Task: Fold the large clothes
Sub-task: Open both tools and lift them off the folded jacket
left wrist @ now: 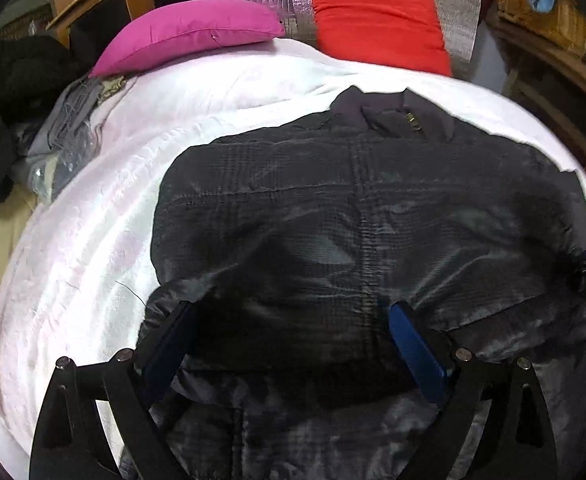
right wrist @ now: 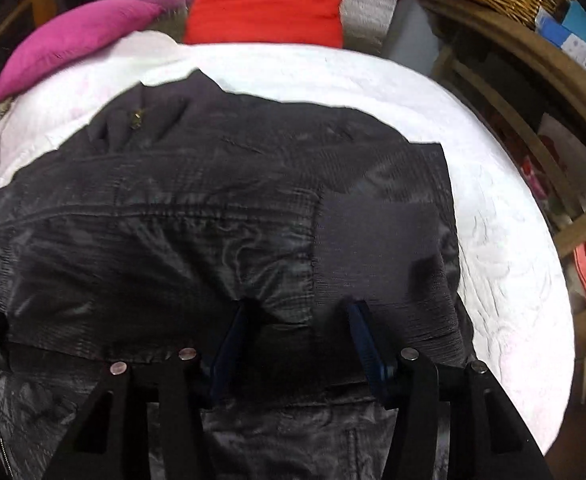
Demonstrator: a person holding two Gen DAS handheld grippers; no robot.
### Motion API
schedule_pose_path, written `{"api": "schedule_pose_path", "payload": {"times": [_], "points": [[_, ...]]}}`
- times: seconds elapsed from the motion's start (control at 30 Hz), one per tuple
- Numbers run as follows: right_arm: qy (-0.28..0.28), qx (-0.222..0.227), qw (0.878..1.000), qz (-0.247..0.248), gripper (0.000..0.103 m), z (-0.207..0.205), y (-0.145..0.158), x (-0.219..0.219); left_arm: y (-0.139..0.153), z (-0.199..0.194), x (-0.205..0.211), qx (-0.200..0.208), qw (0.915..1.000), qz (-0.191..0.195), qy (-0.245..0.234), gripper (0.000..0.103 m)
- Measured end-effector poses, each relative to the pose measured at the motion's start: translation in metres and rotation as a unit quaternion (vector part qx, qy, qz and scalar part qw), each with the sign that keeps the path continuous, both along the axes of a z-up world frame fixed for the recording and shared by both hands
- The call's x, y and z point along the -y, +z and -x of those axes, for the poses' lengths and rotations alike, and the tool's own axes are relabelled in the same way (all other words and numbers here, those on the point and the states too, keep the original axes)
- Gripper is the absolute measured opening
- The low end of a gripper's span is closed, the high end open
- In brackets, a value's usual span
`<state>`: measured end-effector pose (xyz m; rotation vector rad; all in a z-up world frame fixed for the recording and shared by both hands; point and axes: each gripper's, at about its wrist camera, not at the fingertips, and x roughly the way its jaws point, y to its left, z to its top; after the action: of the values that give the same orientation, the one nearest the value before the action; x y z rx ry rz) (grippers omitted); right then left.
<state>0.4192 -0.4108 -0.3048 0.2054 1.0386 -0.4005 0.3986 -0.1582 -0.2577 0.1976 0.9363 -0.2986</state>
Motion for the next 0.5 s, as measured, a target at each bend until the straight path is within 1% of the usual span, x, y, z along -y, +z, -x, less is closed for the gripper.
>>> {"api": "schedule_pose_path", "payload": {"times": [0.07, 0.13, 0.17, 0.23, 0.3, 0.37, 0.4, 0.5], "points": [[-0.005, -0.018, 1.0, 0.005, 0.057, -0.003, 0.003, -0.002, 0.008, 0.002, -0.004, -0.001, 0.9999, 0.014, -0.004, 0.096], [-0.012, -0.035, 0.999, 0.009, 0.057, -0.009, 0.009, -0.005, 0.019, 0.005, -0.011, 0.017, 0.9996, 0.023, -0.003, 0.096], [-0.013, -0.034, 0.999, 0.006, 0.057, -0.01, 0.015, -0.007, 0.024, 0.006, -0.016, 0.03, 0.9993, 0.023, 0.0, 0.096], [-0.01, -0.002, 1.0, -0.008, 0.057, -0.007, 0.034, -0.013, 0.032, 0.007, -0.024, 0.053, 0.9985, 0.01, 0.009, 0.096], [0.0, 0.028, 1.0, -0.013, 0.057, -0.007, 0.047, -0.022, 0.035, 0.003, -0.031, 0.064, 0.9977, -0.004, 0.022, 0.096], [0.014, 0.046, 0.999, -0.019, 0.057, -0.01, 0.055, -0.034, 0.034, -0.006, -0.037, 0.063, 0.9968, -0.019, 0.045, 0.096], [0.03, 0.054, 0.998, -0.026, 0.057, -0.013, 0.056, -0.043, 0.032, -0.008, -0.039, 0.061, 0.9965, -0.026, 0.052, 0.096], [0.062, 0.059, 0.996, -0.025, 0.057, -0.024, 0.054, -0.066, 0.025, -0.015, -0.043, 0.049, 0.9957, -0.049, 0.061, 0.096]]}}
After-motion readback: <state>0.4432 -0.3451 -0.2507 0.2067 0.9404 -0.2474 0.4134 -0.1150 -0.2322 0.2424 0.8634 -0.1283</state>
